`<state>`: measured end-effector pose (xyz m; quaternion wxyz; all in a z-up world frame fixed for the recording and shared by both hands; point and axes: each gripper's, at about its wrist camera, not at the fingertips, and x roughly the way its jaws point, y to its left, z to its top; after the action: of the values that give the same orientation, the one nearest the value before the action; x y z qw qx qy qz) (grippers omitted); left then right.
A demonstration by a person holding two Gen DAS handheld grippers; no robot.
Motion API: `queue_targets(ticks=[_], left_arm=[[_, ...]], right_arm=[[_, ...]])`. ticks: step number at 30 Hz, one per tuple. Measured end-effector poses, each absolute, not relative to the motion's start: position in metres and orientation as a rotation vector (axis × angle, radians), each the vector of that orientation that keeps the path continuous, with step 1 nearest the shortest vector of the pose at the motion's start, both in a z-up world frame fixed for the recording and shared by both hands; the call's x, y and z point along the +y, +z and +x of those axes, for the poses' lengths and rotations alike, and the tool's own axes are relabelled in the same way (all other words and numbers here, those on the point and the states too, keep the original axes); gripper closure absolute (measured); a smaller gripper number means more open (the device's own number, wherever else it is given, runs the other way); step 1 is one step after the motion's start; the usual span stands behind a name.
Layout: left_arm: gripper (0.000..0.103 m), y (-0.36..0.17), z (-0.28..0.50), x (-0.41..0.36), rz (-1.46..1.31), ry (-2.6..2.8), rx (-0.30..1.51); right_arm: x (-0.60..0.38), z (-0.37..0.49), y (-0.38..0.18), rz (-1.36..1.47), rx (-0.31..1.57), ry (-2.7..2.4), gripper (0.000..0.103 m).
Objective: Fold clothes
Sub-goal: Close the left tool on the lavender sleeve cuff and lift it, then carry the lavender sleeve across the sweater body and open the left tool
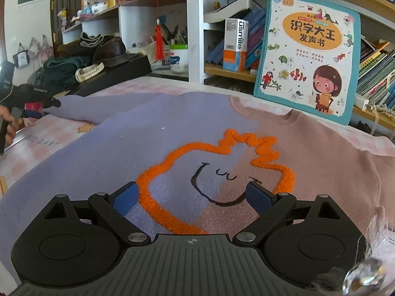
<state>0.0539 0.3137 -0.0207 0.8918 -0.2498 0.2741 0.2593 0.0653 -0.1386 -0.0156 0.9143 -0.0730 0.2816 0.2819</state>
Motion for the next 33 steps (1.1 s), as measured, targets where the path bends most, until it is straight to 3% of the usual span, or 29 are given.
queue_targets(ticks=[2, 6, 10, 21, 33], left_arm=[[0.055, -0.025, 0.057, 0.319, -0.578, 0.524, 0.57], [0.065, -0.03, 0.054, 0.324, -0.666, 0.516, 0.536], [0.098, -0.028, 0.049, 0.326, -0.691, 0.512, 0.484], [0.1, 0.051, 0.053, 0.247, -0.482, 0.28, 0.346], [0.1, 0.12, 0.152, 0.075, -0.367, -0.235, 0.314]], right_arm=[[-0.139, 0.066, -0.016, -0.148, 0.583, 0.579, 0.01], [-0.14, 0.066, -0.015, -0.146, 0.578, 0.573, 0.01], [-0.14, 0.065, -0.013, -0.152, 0.567, 0.571, 0.01], [-0.176, 0.051, -0.001, -0.097, 0.534, 0.508, 0.01], [-0.231, 0.018, -0.009, -0.051, 0.55, 0.448, 0.01]])
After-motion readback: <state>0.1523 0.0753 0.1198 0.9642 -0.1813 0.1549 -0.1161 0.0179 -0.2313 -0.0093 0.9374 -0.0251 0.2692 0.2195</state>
